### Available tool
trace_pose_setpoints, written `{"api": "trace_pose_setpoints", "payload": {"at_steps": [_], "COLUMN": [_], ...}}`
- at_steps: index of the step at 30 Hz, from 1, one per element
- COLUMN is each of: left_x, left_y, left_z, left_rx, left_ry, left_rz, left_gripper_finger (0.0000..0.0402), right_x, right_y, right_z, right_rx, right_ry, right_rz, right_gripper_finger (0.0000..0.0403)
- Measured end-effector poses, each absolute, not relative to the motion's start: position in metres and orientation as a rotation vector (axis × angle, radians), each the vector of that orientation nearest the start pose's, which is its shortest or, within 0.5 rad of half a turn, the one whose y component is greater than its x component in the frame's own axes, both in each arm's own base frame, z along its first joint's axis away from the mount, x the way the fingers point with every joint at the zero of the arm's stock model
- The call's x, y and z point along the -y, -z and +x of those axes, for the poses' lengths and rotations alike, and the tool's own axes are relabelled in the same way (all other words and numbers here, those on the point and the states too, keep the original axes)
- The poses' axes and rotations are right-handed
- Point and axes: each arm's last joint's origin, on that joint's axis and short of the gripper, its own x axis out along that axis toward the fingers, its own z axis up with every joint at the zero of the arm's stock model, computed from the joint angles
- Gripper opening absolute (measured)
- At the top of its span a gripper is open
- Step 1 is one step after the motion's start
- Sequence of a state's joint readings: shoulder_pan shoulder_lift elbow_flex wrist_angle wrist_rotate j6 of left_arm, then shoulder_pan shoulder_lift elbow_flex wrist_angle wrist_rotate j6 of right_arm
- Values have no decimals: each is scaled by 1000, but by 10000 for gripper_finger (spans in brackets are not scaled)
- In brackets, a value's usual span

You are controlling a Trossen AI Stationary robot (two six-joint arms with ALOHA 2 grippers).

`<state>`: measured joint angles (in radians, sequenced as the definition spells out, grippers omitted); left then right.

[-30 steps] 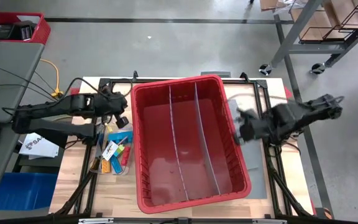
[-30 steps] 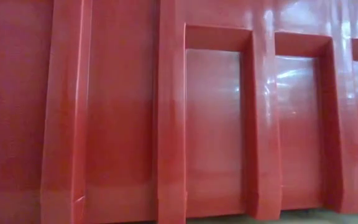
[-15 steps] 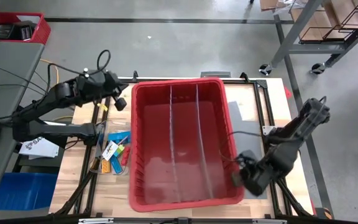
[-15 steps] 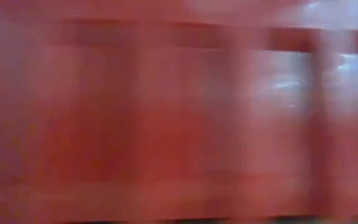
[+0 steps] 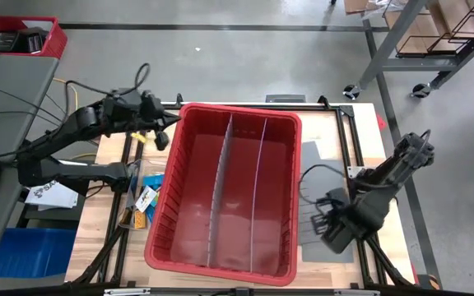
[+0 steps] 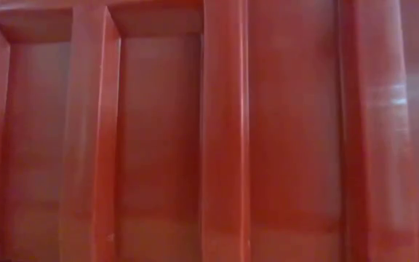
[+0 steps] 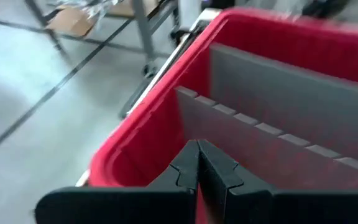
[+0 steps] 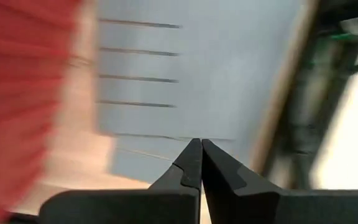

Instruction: Sort Items/Unsort Items

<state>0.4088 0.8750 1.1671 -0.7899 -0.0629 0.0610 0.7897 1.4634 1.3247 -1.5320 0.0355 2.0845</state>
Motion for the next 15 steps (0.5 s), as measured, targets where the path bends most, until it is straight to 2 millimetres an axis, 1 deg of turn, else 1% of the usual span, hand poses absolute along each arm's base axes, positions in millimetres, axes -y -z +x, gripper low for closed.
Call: {"api": "trace_pose_setpoints", "payload": {"at_steps": [2, 4, 6, 8, 10, 13, 15], "left_x": [-56, -49, -41, -34, -28, -22, -19], "left_y": [-391, -389, -389, -386, -381, -372, -364], "left_z": [132, 123, 115, 107, 100, 92, 90], "left_rx": [-467, -457, -428, -407, -384, -373, -400], "left_ry": [-423, -411, -406, -403, -410, -439, -459], "left_rz": [-81, -99, -124, -166, -210, -272, -292], "left_gripper_finger": [0, 0, 0, 0, 0, 0, 0], "right_x": [-155, -143, -129, -118, -110, -107, -107], "right_y": [-296, -294, -286, -273, -255, -226, -205], "right_z": [153, 142, 128, 118, 112, 112, 112], "right_rx": [-1354, -1319, -1263, -1232, -1202, -1168, -1171], "right_ry": [1034, 1002, 1038, 1018, 963, 855, 817], "right_rz": [929, 954, 969, 1019, 1077, 1164, 1163], "right_gripper_finger": [0, 0, 0, 0, 1, 16, 37]}}
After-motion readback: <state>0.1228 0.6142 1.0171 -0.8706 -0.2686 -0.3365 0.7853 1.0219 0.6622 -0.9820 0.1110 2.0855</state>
